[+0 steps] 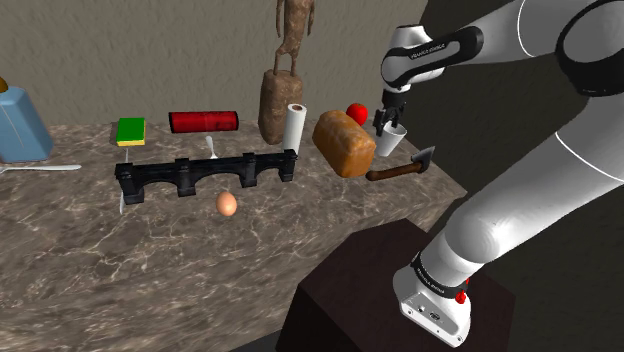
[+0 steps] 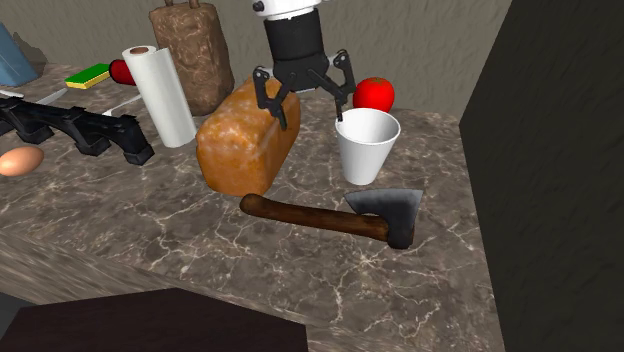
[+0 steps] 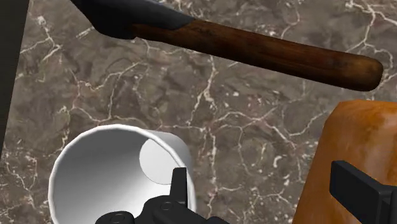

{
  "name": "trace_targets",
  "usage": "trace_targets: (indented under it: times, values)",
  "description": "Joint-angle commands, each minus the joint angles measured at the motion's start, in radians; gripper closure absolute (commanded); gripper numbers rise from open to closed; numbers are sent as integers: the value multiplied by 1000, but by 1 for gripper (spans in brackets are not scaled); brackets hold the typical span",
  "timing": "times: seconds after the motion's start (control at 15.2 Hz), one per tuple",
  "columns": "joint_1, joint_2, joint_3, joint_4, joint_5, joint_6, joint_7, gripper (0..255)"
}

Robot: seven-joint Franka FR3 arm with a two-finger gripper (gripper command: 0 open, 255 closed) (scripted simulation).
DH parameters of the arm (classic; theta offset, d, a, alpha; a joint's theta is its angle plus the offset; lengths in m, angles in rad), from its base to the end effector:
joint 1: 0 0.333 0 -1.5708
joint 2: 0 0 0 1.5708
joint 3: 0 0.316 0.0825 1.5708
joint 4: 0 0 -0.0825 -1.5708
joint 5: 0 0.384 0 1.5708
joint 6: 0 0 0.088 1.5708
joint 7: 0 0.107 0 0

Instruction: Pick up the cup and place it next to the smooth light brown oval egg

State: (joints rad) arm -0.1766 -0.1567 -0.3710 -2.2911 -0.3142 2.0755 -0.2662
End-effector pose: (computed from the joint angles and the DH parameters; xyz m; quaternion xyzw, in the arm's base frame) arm 0.4044 -0.2677 0.4066 0.9922 -0.0564 -0.0712 0.0851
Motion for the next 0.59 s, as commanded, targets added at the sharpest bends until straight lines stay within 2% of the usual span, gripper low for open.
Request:
trace_targets:
  times: [0.0, 0.13, 0.53]
  values:
    - [-7, 67, -16, 46, -1, 38, -27, 0]
    - [-17, 134, -32, 94, 4, 74, -58, 0]
    - [-28, 173, -41, 65, 6, 143, -63, 0]
